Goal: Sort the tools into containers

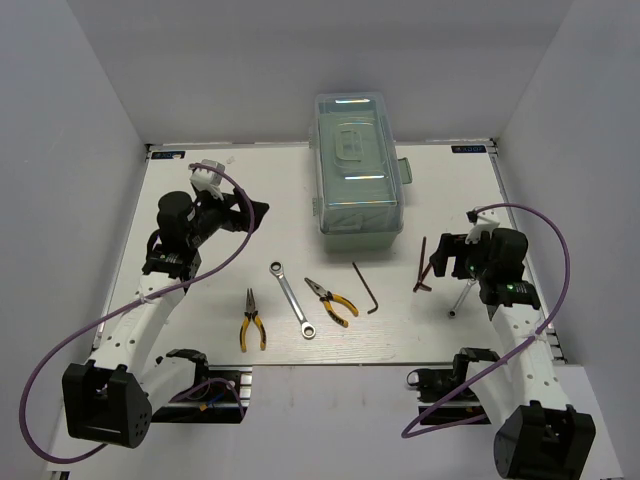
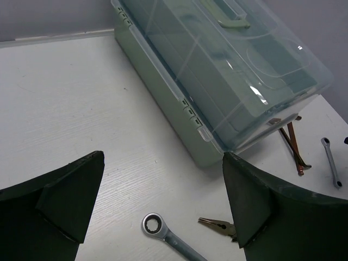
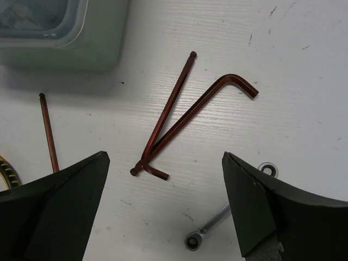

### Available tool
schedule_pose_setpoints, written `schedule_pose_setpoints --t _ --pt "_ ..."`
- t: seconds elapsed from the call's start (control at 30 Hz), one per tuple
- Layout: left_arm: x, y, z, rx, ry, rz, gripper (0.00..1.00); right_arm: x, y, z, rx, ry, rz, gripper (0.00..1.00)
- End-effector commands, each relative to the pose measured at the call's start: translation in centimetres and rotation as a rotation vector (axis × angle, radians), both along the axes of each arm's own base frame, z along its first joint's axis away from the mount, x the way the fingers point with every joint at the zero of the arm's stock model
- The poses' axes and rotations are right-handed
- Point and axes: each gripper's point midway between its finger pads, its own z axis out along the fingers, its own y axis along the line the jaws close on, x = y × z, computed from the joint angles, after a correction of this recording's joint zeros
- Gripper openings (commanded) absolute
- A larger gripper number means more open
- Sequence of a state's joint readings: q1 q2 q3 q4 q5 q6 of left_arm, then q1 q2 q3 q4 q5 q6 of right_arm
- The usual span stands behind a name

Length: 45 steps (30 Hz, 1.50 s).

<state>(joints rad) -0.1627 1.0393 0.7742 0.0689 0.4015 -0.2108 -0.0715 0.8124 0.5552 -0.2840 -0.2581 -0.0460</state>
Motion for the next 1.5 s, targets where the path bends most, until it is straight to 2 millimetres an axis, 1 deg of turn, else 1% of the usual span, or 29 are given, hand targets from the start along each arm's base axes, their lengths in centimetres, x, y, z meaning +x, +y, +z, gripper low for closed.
schedule_pose_setpoints --t 0.0,0.17,0.37,0.4,0.43,0.47,0.5,0.53,0.57,0.6,0.63,0.67,0.7,0.73,0.77,0.8,0.83,0.87,0.9,0.93,0.97,1.0,1.07,1.1,1.17,1.23,1.3,1.37,1.47 --pt "-0.2 -0.4 1.1 -0.021 -0.031 -0.026 1.0 1.1 -0.1 2.3 0.014 -0.067 -0.004 0.9" --pt "-0.1 -0.5 1.0 -0.023 -0.031 -0.035 1.0 0.8 0.4 2.0 0.01 -0.07 0.045 0.9" --pt "-0.1 -0.7 0.7 -0.03 -0.017 -0.043 1.0 -0.5 2.1 1.1 0.005 -0.06 0.198 0.9" --pt "-0.1 -0.7 0.7 -0.03 -0.017 -0.043 1.0 -1.0 3.0 0.9 -0.01 -0.071 0.296 0.9" --pt "0.0 -0.8 0.4 -0.029 -0.008 -0.043 0.94 -1.2 3.2 0.3 -0.022 -0.059 0.335 0.9" --pt "0.1 -0.8 0.6 -0.03 -0.017 -0.043 0.84 -1.4 3.5 0.1 -0.019 -0.042 0.352 0.78" --pt "0.2 -0.8 0.3 -0.036 -0.003 -0.042 0.7 -0.4 3.5 2.3 -0.018 -0.072 0.359 0.63" --pt "0.5 -0.9 0.0 -0.047 0.013 -0.04 0.19 -0.7 4.2 2.5 0.017 -0.036 0.395 0.45" --pt "0.6 -1.0 -0.3 -0.053 0.027 -0.038 0.0 0.3 4.5 5.4 0.033 -0.069 0.388 0.0" --pt "1.0 -0.9 -1.0 -0.057 0.058 -0.026 0.0 1.7 4.5 8.0 0.037 -0.107 0.383 0.0" --pt "1.2 -0.9 -1.4 -0.055 0.069 -0.025 0.0 2.9 4.9 10.8 0.05 -0.148 0.407 0.0" --pt "1.2 -1.1 -1.7 -0.055 0.08 -0.034 0.0 3.2 5.7 11.8 0.071 -0.14 0.422 0.0" --pt "1.4 -1.1 -1.6 -0.062 0.085 -0.032 0.02 4.7 6.2 14.1 0.101 -0.154 0.42 0.0" --pt "1.5 -1.4 -2.2 -0.062 0.101 -0.045 0.16 5.9 7.3 16.4 0.126 -0.157 0.453 0.0" --pt "1.5 -1.4 -2.2 -0.062 0.101 -0.045 0.51 6.2 7.8 16.8 0.156 -0.115 0.452 0.01" --pt "1.4 -1.5 -2.8 -0.061 0.124 -0.054 0.64 7.4 9.2 16.2 0.177 -0.054 0.465 0.22" --pt "1.4 -1.5 -2.8 -0.061 0.124 -0.054 0.75 8.9 10.7 19.6 0.187 -0.082 0.48 0.31" --pt "1.5 -1.5 -3.2 -0.06 0.133 -0.053 0.84 9.5 11.2 19.9 0.193 -0.068 0.474 0.41" --pt "1.4 -1.6 -3.1 -0.061 0.134 -0.062 0.85 10.3 12.9 19.9 0.182 -0.04 0.491 0.59" --pt "1.5 -1.6 -3.2 -0.054 0.129 -0.064 0.87 11.5 13.6 20.2 0.193 -0.031 0.483 0.65" --pt "1.4 -1.7 -2.9 -0.056 0.12 -0.073 0.87 12.8 14.3 18.8 0.184 0.001 0.474 0.71" --pt "1.4 -1.7 -2.9 -0.056 0.12 -0.073 0.89 12.9 16.1 20.2 0.207 -0.021 0.497 0.75" --pt "1.1 -2.5 -2.9 -0.067 0.108 -0.127 0.91 14.8 18.0 19.5 0.255 0.018 0.487 0.75" --pt "1.1 -2.8 -3.0 -0.071 0.108 -0.151 0.92 15.4 19.7 20.3 0.274 -0.031 0.514 0.75" --pt "0.5 -3.8 -2.5 -0.085 0.084 -0.229 0.94 17.2 21.5 19.7 0.324 -0.04 0.503 0.75" --pt "0.1 -4.4 -2.7 -0.085 0.078 -0.279 0.94 18.5 23.2 20.6 0.358 -0.076 0.481 0.71" --pt "0.0 -4.5 -2.5 -0.08 0.063 -0.29 0.95 20.7 23.8 19.5 0.352 -0.081 0.436 0.71" --pt "0.0 -4.6 -2.8 -0.082 0.073 -0.301 0.95 21.5 24.6 20.7 0.362 -0.114 0.416 0.7" --pt "0.0 -4.8 -3.3 -0.083 0.087 -0.312 0.95 22.8 25.4 19.1 0.369 -0.091 0.374 0.69"
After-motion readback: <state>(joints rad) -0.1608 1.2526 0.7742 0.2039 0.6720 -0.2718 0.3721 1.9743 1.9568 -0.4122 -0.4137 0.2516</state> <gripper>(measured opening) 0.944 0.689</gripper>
